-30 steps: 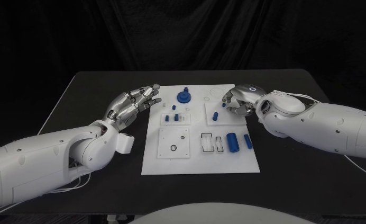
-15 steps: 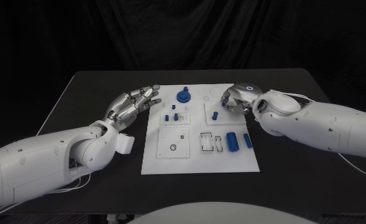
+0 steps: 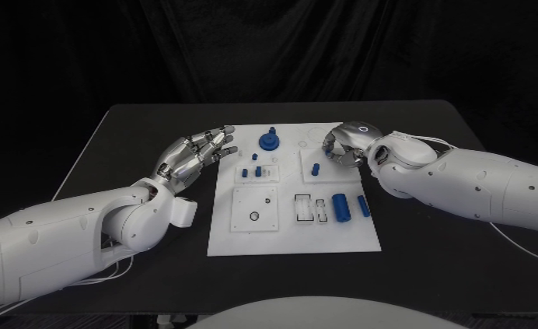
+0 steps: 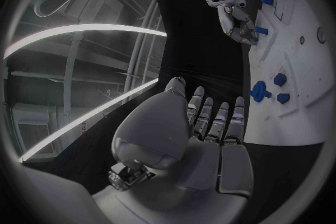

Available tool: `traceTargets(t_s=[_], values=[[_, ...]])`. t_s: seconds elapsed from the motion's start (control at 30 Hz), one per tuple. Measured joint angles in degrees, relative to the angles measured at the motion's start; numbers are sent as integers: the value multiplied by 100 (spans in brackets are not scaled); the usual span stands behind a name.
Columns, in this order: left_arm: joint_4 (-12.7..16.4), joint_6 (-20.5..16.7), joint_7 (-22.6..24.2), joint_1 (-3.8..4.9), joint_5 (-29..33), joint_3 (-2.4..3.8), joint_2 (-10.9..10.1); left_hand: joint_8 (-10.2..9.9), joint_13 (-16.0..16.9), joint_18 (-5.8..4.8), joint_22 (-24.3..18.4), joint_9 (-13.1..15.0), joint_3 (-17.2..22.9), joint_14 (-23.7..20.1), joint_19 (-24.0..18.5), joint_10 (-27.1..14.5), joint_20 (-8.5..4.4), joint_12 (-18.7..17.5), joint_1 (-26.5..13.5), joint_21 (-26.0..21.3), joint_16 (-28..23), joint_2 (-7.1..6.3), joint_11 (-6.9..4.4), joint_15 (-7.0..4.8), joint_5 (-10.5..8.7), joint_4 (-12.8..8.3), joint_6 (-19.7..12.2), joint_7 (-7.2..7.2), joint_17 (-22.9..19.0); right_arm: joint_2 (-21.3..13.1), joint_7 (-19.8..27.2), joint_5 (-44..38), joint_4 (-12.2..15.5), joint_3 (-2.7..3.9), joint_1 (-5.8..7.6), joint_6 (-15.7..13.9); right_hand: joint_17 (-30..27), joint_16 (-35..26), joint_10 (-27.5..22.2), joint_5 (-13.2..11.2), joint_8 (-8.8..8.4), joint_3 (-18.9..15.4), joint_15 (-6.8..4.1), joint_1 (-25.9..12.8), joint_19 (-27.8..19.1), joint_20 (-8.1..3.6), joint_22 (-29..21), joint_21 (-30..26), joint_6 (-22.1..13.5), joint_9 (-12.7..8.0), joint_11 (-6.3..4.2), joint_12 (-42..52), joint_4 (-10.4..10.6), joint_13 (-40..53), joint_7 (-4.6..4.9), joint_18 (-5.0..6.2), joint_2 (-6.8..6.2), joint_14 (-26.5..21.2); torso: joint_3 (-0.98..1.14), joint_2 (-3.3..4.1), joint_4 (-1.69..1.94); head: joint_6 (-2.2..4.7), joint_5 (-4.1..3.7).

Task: Assemble the parts on the task board

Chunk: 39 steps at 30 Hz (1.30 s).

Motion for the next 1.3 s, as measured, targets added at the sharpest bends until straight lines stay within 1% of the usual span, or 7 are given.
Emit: traceTargets(t_s=[0.37, 0.43, 0.5, 0.77, 0.8, 0.87, 1.3], values=[[-27, 1, 1, -11, 1, 0, 19, 0, 0, 0, -1, -9, 0, 0, 0, 0, 0, -1, 0, 0, 0, 0, 0, 0, 34, 0, -20, -20, -1, -3, 39, 2, -8, 4, 0, -15, -8, 0, 290, 18, 145, -55, -41, 46, 26, -26, 0, 129, 157, 214, -75, 30, -134, -35, -26, 0, 28, 0, 0, -2, 0, -4, -13], [-34, 2, 1, -13, 1, 0, 28, 0, 0, 0, -1, -9, 0, 0, 0, 0, 0, -2, 0, 0, 0, 0, 0, 0, 34, 0, -20, -20, -1, -4, 45, 2, -5, 3, -2, -27, -8, 0, 331, -6, 158, -70, -50, 61, 40, -40, 0, 129, 176, 232, -75, 30, -150, -43, -8, 0, 33, 9, 1, -3, 0, -5, -13], [-41, 4, 1, -15, 1, 0, 32, 0, 0, 0, -1, -9, 0, 0, -1, 0, 0, -2, 0, 0, 0, 0, 0, 0, 34, 0, -20, -20, -1, -5, 56, 2, -2, 1, -3, -50, -4, 27, 430, -6, 197, -96, -82, 64, 61, -61, 0, 224, 230, 232, -93, 30, -176, -63, -37, 0, 36, 41, 1, -3, 0, -5, -14], [-82, 6, 1, -45, 2, 0, 39, 0, -1, -1, -2, -15, 0, 0, 20, 0, 20, -3, 21, 0, 0, -21, 0, 0, 34, 0, -20, -20, -2, -21, 106, 51, 9, -5, -11, -195, 26, 62, 560, -83, 258, -117, -102, 72, 82, -82, 0, 320, 312, 232, -118, -15, -198, -113, -41, 0, 28, 61, 2, -3, -1, 4, -14], [-85, 6, 1, -50, 2, 0, 39, 0, -1, -8, -2, -15, 0, 0, 32, 0, 8, -3, 39, 0, 0, -3, 0, -1, 53, 0, -34, -6, -2, -23, 112, 60, 10, -5, -11, -213, 26, 62, 569, -100, 259, -117, -102, 72, 82, -82, -1, 330, 312, 232, -128, -16, -198, -119, -41, 0, 28, 61, 2, -3, -1, 5, -14], [-89, 6, 1, -58, 2, 0, 38, 0, -1, -96, -2, -15, 0, 0, 40, 0, 0, -3, 47, 0, 0, 4, 0, 0, 55, 1, -41, 1, -2, -26, 123, 77, 12, -5, -11, -251, 27, 62, 577, -108, 259, -135, -102, 77, 82, -82, -1, 330, 330, 232, -136, -44, -180, -125, -59, 0, 23, 61, 2, -3, -1, 5, -11], [-134, 10, 2, -111, 3, 0, 29, -1, -1, -94, -1, -23, 0, -22, 54, -21, 15, -3, 47, 0, 22, 4, 21, 21, 55, 1, -81, 0, -3, -83, 158, 144, 73, 1, -1, -417, 4, 62, 579, -146, 259, -180, -102, 77, 82, -82, -1, 330, 330, 232, -134, -128, -135, -181, -60, 0, 18, 61, 1, -4, -1, -21, 46]])
